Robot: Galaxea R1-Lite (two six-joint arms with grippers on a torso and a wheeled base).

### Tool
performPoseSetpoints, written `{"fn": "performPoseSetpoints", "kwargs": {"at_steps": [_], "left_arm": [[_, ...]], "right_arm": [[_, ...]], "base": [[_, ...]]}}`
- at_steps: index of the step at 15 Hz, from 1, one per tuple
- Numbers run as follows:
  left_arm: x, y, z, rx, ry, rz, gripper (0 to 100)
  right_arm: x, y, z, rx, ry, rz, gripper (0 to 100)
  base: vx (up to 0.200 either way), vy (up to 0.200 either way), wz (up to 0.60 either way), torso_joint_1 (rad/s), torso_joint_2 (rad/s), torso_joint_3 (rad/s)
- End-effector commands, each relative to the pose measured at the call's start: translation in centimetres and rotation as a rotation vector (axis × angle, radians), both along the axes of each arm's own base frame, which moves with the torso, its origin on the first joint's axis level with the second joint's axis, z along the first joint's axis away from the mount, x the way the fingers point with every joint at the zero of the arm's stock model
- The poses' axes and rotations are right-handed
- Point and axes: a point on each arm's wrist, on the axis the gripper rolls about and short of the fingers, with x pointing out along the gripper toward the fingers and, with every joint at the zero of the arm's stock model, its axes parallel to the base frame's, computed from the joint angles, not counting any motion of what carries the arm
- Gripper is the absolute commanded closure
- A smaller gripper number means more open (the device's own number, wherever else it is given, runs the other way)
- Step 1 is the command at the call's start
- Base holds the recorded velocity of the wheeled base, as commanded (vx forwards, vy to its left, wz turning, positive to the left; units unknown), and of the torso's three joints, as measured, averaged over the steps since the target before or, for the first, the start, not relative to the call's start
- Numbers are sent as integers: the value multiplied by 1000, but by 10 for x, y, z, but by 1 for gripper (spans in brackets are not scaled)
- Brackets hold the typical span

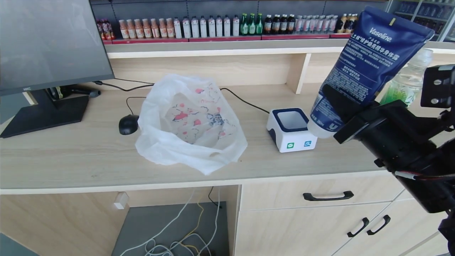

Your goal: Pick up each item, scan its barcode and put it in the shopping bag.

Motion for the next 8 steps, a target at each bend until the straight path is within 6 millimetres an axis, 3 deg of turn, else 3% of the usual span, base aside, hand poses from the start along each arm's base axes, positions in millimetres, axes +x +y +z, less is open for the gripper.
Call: {"fn": "performPoseSetpoints", "kwargs": {"at_steps": [1, 8], "left_arm": [[0, 0, 0, 0, -1, -1, 0], [0, 0, 0, 0, -1, -1, 0]], "right_arm": [[1, 9, 7, 0, 0, 31, 100], [25, 27, 37, -159, 79, 2, 100]], "base": [[0, 0, 0, 0, 0, 0], [0, 0, 0, 0, 0, 0]]}}
